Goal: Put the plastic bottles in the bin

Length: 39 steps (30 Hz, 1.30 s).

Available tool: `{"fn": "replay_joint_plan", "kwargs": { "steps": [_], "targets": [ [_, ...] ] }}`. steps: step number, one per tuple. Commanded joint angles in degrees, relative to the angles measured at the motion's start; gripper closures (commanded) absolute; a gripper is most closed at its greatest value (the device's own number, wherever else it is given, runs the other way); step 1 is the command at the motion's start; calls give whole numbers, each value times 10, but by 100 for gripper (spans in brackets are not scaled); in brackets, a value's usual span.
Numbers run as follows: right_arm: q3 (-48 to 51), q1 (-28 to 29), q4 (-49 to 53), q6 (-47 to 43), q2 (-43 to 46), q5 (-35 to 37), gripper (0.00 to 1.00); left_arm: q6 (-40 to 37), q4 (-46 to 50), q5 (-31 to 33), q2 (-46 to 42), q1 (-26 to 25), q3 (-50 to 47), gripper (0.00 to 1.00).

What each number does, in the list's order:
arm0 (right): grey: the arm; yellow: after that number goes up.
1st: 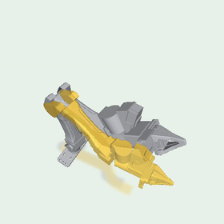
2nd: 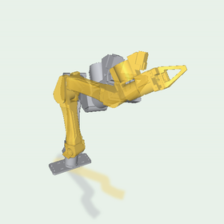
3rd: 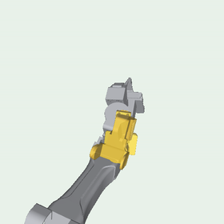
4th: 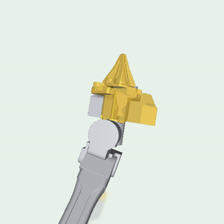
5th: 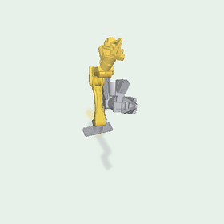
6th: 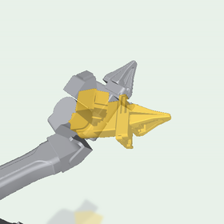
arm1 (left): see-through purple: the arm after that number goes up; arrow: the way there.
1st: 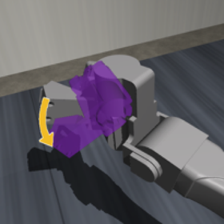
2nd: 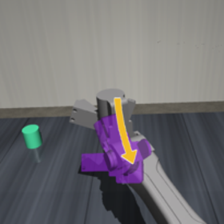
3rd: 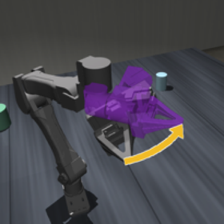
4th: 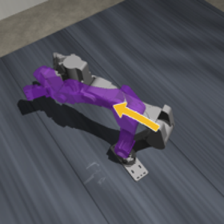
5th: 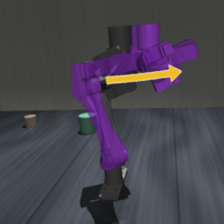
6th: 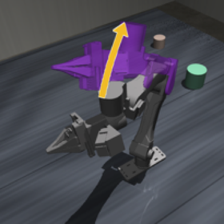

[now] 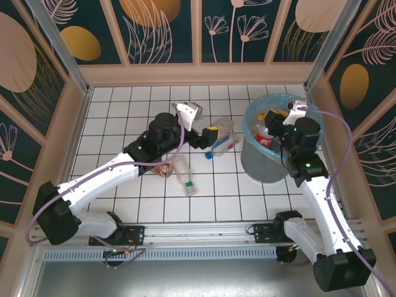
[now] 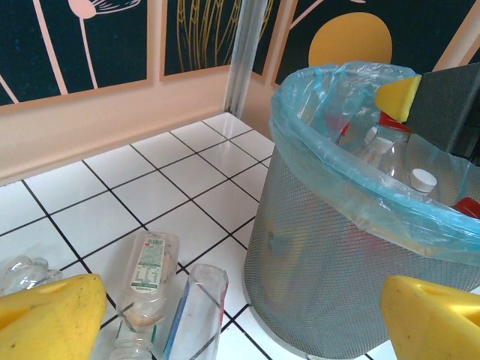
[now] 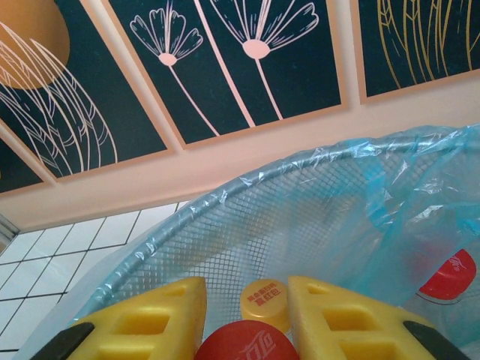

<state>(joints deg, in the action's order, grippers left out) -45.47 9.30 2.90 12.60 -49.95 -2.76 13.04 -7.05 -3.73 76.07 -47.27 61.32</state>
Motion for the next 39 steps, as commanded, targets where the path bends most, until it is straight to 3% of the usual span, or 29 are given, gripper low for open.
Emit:
{"fn": "replay_joint_plan", "kwargs": {
  "steps": [1,7,16,22,28,33,39],
  "targets": [
    [58,-2,195,8,-36,-9,69,-11,-8,8,4,-1,-9,6],
    [51,-2,198,16,-42,-17,65,-13,-5,12,4,-1,-10,6],
    [-40,0,134,29,38,-107,28,-24,-2,35,-4,0,2,4],
    [-113,-1,149,30,24,-81,22,-34,17,85,-14,-1,16,3],
    [-180,0,172,19,19,-12,19,-26,50,170,-22,0,47,2],
    [-198,1,148,20,19,-22,24,-10,94,246,0,8,96,3],
    [-210,14,116,47,-23,-59,37,104,135,137,37,106,137,5]
  ]
}}
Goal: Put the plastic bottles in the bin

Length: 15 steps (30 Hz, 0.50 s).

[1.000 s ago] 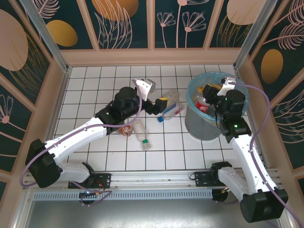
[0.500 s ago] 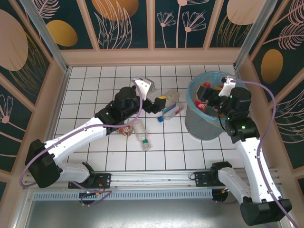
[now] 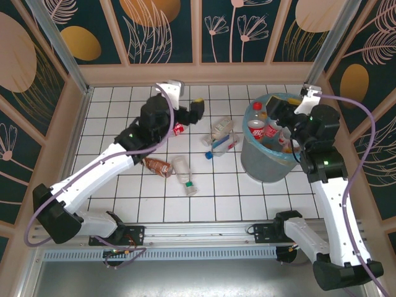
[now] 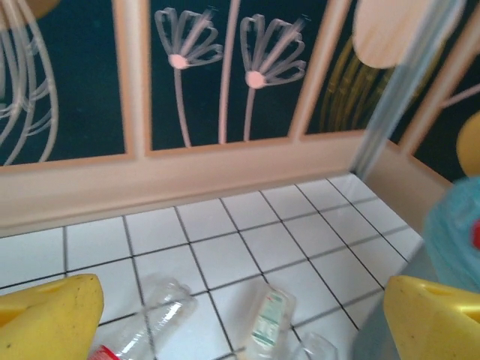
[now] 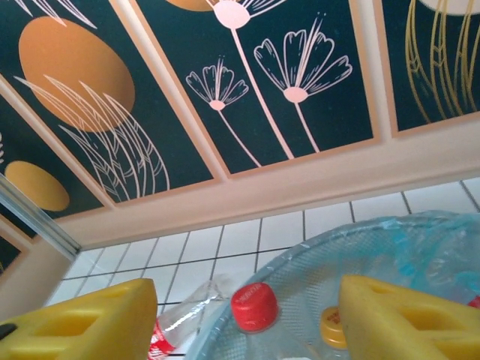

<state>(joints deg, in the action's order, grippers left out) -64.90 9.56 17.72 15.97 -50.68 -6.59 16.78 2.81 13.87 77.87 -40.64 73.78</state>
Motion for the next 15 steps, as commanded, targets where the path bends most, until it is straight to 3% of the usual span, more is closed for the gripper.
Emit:
{"fn": "replay_joint_plan", "kwargs": {
  "steps": [1,4,10,15],
  "targets": [
    [-15,22,-42,18,-22,-21,38,75,36,-48,22,51,14,5],
    [-20,84,-57,10,-47,13,39,99,40,-66,30,84,15,5],
    [-56,252,-69,-41,-130,111,39,155,51,-166,74,200,-4,8],
    [-65,316,-96,-51,-199,85,38,-59,68,-140,149,211,-1,3]
  ]
}}
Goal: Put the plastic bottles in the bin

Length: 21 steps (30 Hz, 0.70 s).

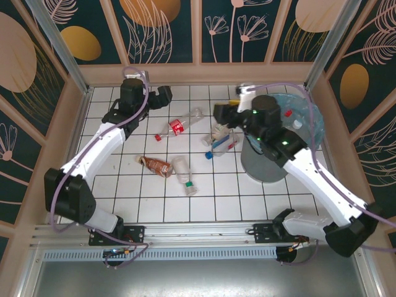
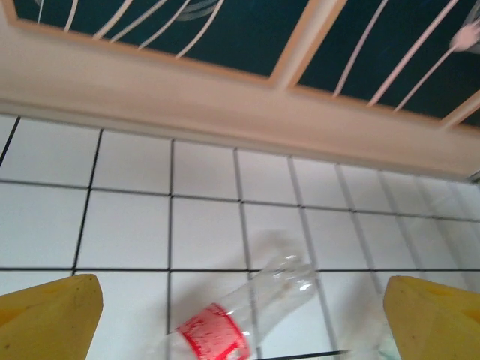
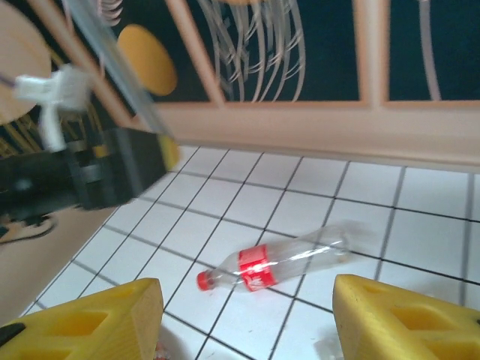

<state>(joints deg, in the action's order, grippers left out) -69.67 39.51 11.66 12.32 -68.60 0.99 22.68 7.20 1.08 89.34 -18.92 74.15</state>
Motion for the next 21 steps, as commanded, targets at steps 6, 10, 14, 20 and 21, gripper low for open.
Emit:
{"fn": "replay_joint_plan", "kwargs": {
  "steps": [6,10,14,20,21],
  "targets": [
    [-16,34,-58,-7,-47,1,37,-271,16,-93,117,-6,5,1],
    [-7,34,-60,-14,-33,2,37,-302,74,-86,208,-6,75,2],
    [4,34,-53,-24,-11,20,36,-312,129,-102,283,-6,137,2],
    [17,33,-46,-33,11,43,34,-306,148,-130,338,-7,172,9],
    [17,33,-46,-34,11,45,34,-305,153,-133,347,-7,177,12]
  ]
}}
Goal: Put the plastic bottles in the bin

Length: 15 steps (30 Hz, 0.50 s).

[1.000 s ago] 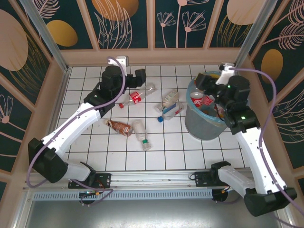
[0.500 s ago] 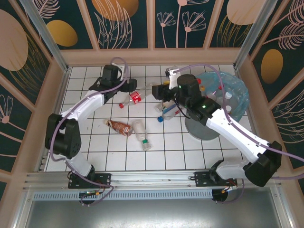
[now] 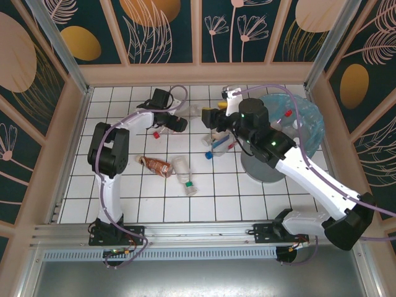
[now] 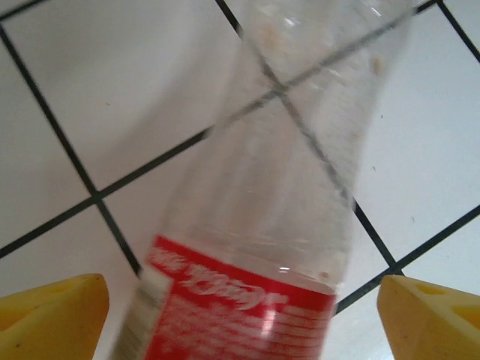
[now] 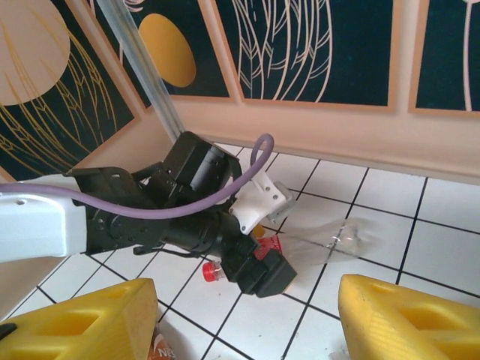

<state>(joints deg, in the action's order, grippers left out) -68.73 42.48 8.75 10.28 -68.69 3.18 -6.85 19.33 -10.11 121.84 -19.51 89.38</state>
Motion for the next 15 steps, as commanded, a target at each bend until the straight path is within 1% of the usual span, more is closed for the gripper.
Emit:
{"fn": "replay_joint_plan", "kwargs": {
  "steps": [1,3,4,7,9,13,15],
  "targets": [
    [7,3,-16,-14,14,24,34,-10,38,-21,31,-1,30,15],
    [7,2,-16,-15,14,25,34,-6,45,-18,44,-1,37,18],
    [7,2,-16,-16,14,27,34,-8,46,-18,46,-1,37,21],
    [5,2,-14,-16,14,28,34,-7,47,-14,50,-1,35,27],
    [4,1,-11,-18,13,31,34,-8,46,-9,47,-1,35,34],
    [0,0,-5,-21,15,40,34,-10,35,0,35,-2,33,40],
    [-4,0,-4,-24,17,44,34,-6,27,7,25,-1,31,46]
  ]
}}
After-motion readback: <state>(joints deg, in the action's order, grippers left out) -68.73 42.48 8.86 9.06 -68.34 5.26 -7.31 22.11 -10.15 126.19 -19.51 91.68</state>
